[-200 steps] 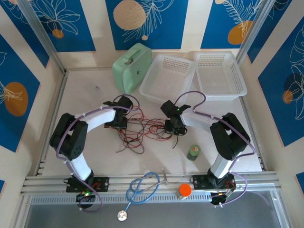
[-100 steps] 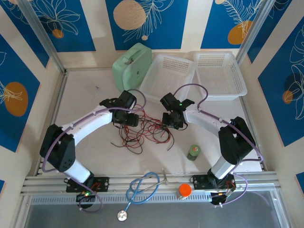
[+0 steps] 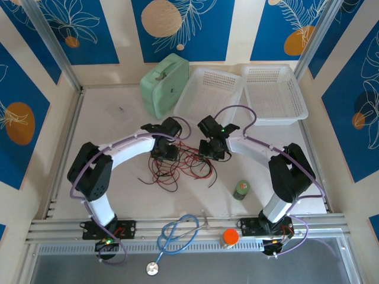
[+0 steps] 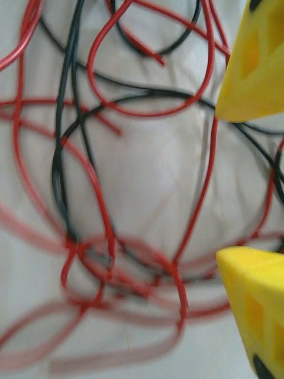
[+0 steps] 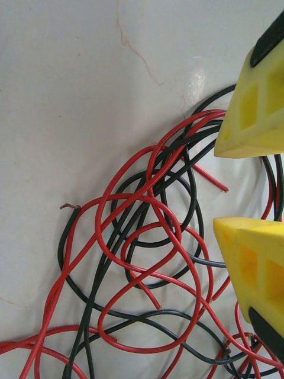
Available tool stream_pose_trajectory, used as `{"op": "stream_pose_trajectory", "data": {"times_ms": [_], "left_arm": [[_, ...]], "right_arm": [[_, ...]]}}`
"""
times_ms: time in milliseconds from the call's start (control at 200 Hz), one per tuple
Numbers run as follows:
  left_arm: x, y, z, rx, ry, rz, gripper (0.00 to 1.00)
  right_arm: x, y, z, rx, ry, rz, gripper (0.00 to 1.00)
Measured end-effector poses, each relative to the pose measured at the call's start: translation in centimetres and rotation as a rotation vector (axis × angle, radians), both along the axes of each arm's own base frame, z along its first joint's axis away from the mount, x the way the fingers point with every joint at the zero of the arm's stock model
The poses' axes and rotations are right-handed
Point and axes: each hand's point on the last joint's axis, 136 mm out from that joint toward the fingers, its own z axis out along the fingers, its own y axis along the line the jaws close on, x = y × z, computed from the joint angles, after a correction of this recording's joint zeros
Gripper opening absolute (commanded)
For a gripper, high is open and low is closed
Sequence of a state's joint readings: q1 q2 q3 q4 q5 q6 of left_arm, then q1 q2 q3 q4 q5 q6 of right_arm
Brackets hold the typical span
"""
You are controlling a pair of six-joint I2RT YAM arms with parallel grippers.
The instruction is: Untangle the cables
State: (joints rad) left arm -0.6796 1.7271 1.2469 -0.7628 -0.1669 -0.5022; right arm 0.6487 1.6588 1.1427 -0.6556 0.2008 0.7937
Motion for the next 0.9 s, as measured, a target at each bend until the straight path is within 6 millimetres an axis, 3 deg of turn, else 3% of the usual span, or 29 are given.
{"op": "stream_pose_trajectory", "data": {"times_ms": [65, 235, 315, 435, 535, 705, 775, 900], "left_arm": [[0.3, 1.5, 2.3, 0.057, -0.048, 0.030, 0.70], [-0.5, 4.7, 9.2, 0.156, -0.110, 0.059, 0.70], [-1.9, 6.0, 10.0, 0.196, -0.077, 0.056, 0.68], [-3.7, 6.8, 9.5, 0.210, -0.016, 0.034, 0.61], [-4.3, 5.1, 9.5, 0.092, 0.001, 0.007, 0.55], [-2.5, -1.2, 9.5, -0.186, -0.003, -0.043, 0.40], [-1.3, -3.2, 7.8, -0.216, 0.027, -0.053, 0.36], [0.9, -5.2, 2.2, -0.167, 0.104, -0.059, 0.30]], "right_arm": [[-0.1, -0.1, -0.2, -0.004, 0.004, 0.000, 0.33], [-0.2, -0.2, -0.6, -0.011, 0.014, -0.001, 0.33], [-0.2, -0.3, -0.7, -0.013, 0.015, -0.002, 0.33], [-0.2, -0.6, -0.7, -0.019, 0.015, -0.005, 0.33], [-0.2, -1.1, -0.7, -0.027, 0.015, -0.008, 0.32], [-0.5, -2.3, -0.7, -0.036, 0.017, -0.017, 0.30], [-0.6, -2.4, -0.5, -0.033, 0.012, -0.018, 0.28], [-0.8, -2.6, -0.4, -0.032, 0.010, -0.018, 0.25]]}}
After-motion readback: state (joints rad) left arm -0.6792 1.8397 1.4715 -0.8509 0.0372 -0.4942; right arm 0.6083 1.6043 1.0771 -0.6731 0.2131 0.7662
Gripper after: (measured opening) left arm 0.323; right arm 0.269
